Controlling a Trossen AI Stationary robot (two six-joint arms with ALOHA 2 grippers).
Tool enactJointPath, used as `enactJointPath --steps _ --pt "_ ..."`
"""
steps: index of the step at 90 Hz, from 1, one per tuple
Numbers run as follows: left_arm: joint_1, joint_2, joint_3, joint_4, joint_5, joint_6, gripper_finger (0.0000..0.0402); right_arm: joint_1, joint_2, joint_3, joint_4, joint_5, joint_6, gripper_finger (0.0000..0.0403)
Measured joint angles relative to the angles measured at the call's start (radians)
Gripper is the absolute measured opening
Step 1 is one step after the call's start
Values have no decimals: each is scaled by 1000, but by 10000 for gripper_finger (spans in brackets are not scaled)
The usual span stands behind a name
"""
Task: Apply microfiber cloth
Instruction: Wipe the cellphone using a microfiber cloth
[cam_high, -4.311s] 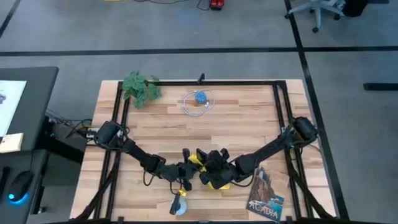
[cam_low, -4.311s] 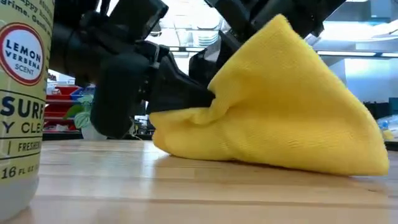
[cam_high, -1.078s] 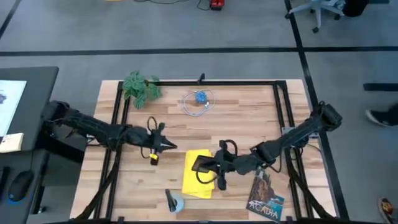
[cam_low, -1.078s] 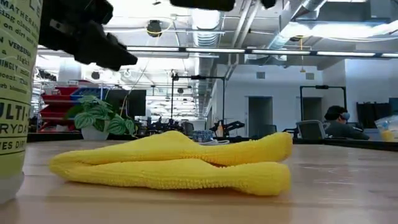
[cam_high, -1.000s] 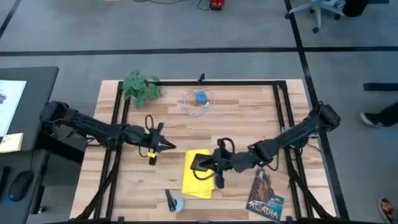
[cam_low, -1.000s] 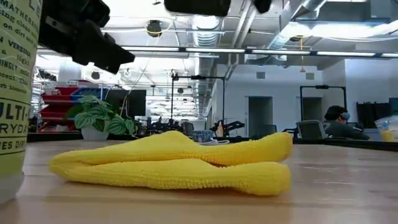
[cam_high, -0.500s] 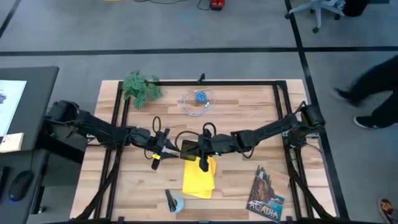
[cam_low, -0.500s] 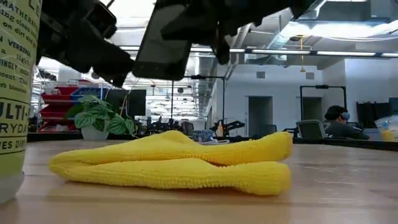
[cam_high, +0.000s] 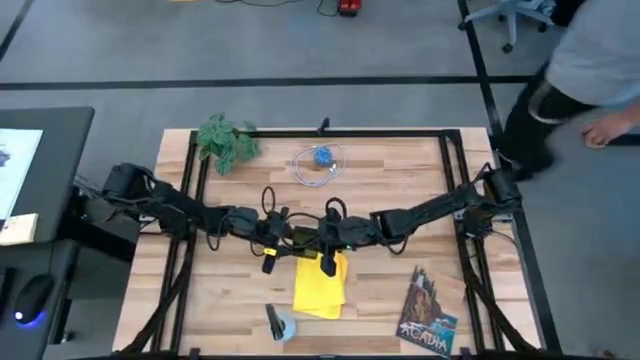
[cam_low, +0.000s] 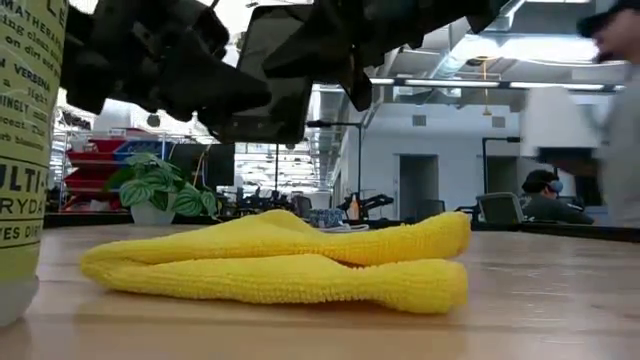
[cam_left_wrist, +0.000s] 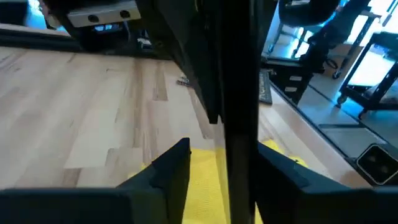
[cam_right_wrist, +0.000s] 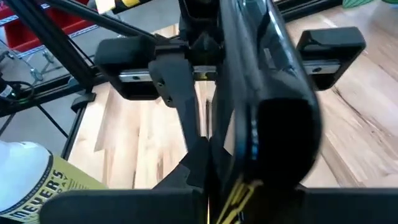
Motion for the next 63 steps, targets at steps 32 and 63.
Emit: enactJointPath --steps 32,63 --pt "-13 -6 8 -51 -9 -82 6 8 -5 2 -135 8 7 84" --pt "-4 -119 0 -212 -146 -116 3 110 74 2 -197 6 -72 225"
